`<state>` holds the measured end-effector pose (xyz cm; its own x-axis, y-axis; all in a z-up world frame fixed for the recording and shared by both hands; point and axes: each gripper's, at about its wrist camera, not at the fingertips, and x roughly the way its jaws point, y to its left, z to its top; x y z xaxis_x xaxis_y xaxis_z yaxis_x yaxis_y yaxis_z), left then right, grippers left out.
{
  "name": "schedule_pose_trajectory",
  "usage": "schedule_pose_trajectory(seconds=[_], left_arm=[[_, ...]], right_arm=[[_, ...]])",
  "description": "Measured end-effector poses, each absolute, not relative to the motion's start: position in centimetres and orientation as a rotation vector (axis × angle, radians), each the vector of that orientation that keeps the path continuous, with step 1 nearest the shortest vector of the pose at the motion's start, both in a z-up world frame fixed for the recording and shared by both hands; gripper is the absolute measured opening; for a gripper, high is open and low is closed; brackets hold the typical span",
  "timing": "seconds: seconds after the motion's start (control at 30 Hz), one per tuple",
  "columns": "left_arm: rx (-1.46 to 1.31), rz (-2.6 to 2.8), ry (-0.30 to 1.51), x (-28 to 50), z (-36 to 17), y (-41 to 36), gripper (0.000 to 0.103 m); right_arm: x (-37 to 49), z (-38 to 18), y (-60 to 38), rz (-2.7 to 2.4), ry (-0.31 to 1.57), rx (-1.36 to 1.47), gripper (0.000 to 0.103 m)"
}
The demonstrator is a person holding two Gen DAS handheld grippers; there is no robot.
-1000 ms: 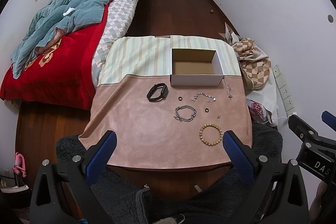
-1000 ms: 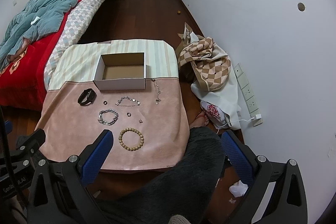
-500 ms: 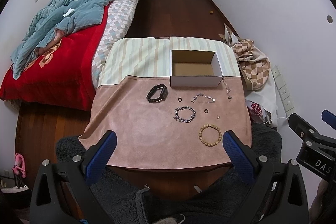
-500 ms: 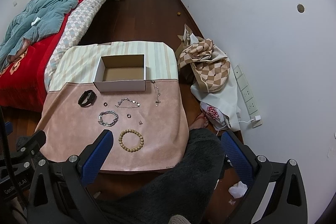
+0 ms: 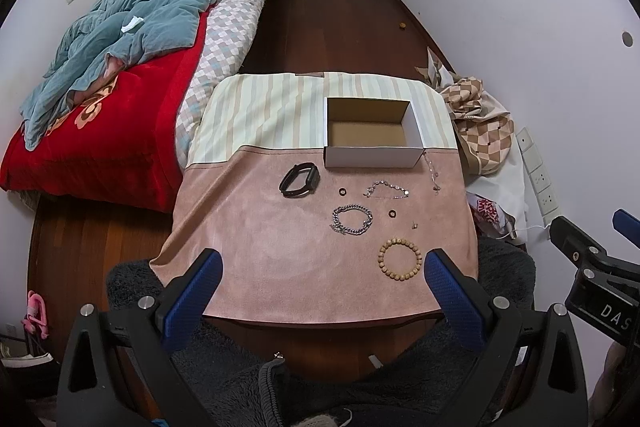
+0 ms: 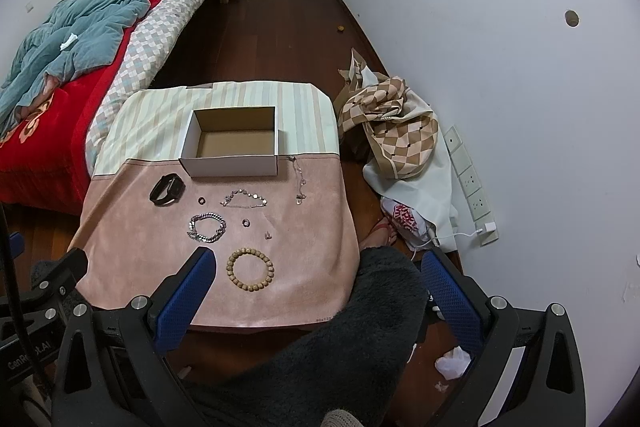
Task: Organize jewelry
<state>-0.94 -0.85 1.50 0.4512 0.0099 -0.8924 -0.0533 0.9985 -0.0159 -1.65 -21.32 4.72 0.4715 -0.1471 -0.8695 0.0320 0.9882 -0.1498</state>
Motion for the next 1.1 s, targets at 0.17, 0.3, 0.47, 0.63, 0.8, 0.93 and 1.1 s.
schedule_pose_trajectory(seconds=[0.17, 0.3, 0.47, 0.63, 0.8, 0.93, 1.1], left_arm=[[-0.043, 0.039, 1.102, -1.0, 1.4, -0.7, 0.103], [-0.031, 0.037, 1.092, -0.7, 1.4, -0.8, 0.103], [-0.001, 0.104, 1.033, 1.9, 0.3, 0.0, 0.103], [0.019, 0.173, 1.044, 5.0, -3.7, 1.3, 0.103], [0.061, 0.210, 1.136, 7.7, -9.7, 1.6, 0.103], [0.087, 0.229, 1.219, 8.6, -14.0, 1.7, 0.103], [0.099, 0.243, 1.307, 8.4, -18.0, 2.2, 0.103]], right_arm=[[-1.6, 4.8, -21.3, -0.110, 1.074, -0.118, 0.103], [-1.7, 5.0, -21.2, -0.114, 1.065, -0.117, 0.103], [-0.4, 3.8, -21.9, -0.121, 1.049, -0.090, 0.103], [3.0, -1.4, -23.0, -0.159, 1.108, -0.068, 0.103], [6.1, -9.7, -23.0, -0.148, 1.248, -0.054, 0.098], [7.2, -16.4, -22.2, -0.119, 1.369, -0.064, 0.088], [7.2, -21.9, -21.4, -0.076, 1.461, -0.071, 0.078]])
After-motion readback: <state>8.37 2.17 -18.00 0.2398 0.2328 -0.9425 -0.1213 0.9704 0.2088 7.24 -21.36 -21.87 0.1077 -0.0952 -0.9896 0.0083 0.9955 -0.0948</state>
